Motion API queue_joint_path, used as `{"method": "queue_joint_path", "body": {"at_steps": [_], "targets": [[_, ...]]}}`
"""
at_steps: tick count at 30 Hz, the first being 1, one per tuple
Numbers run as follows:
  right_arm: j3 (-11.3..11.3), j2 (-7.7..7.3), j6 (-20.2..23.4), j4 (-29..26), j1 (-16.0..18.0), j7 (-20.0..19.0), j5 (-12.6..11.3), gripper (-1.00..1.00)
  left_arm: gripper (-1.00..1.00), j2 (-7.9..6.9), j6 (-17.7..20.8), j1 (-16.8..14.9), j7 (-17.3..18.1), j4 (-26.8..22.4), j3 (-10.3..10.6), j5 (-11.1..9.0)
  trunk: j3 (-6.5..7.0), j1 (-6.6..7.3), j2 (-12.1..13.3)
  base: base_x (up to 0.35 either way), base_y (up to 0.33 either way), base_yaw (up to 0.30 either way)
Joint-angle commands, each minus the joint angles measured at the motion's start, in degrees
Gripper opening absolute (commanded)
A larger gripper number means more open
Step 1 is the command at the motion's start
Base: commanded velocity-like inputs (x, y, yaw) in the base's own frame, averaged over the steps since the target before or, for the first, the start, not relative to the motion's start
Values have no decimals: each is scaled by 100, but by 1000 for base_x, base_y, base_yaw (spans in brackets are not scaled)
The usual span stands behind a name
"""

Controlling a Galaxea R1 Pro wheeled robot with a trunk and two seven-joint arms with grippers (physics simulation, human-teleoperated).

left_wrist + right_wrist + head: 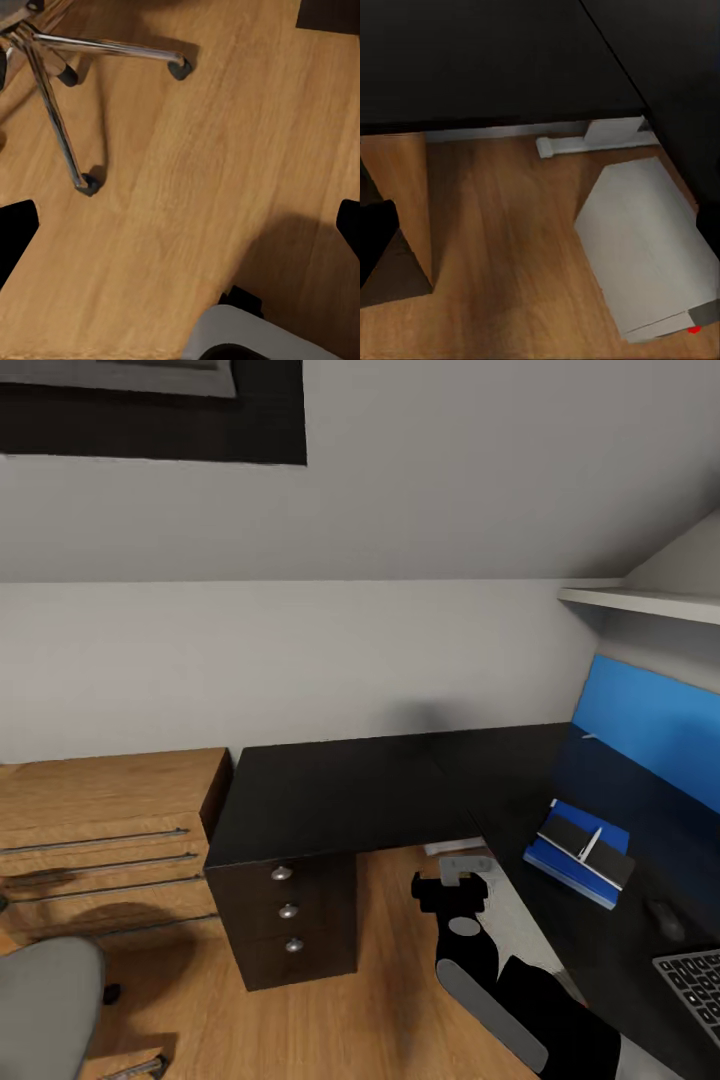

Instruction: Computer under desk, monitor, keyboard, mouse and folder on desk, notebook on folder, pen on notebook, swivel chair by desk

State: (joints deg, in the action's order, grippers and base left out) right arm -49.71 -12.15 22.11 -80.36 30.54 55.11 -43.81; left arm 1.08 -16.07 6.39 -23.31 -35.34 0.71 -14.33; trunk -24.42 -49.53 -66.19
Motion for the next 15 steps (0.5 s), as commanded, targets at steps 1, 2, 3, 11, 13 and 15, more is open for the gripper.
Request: {"method": "queue_joint_path", "body": {"at_steps": [1, 2, 3, 11, 13, 15], "targets": [[-16, 4, 39, 9, 10, 38, -11, 100, 100, 0, -19, 2, -11, -9, 8, -43, -5, 3, -4, -337, 0, 269], [-15, 13, 39, 22, 11, 38, 4, 100, 100, -1, -19, 2, -14, -9, 8, -43, -5, 3, -4, -337, 0, 269], [-14, 38, 39, 51, 10, 38, 57, 100, 100, -4, -19, 2, -19, -8, 8, -43, -5, 3, -4, -337, 0, 269], [-29, 485, 3, 719, 9, 24, 226, 100, 100, -11, -37, 2, -40, -35, -5, -50, -5, 3, -4, -261, 0, 269], [-25, 694, -48, 1043, 10, 8, 414, 100, 100, -8, -41, 2, -41, -49, -7, -51, -5, 3, -4, -59, 0, 269], [-22, 826, -120, 1271, 9, -3, 594, 100, 100, -6, -42, 2, -42, -57, -8, -52, -5, 3, -4, -33, 0, 269]]}}
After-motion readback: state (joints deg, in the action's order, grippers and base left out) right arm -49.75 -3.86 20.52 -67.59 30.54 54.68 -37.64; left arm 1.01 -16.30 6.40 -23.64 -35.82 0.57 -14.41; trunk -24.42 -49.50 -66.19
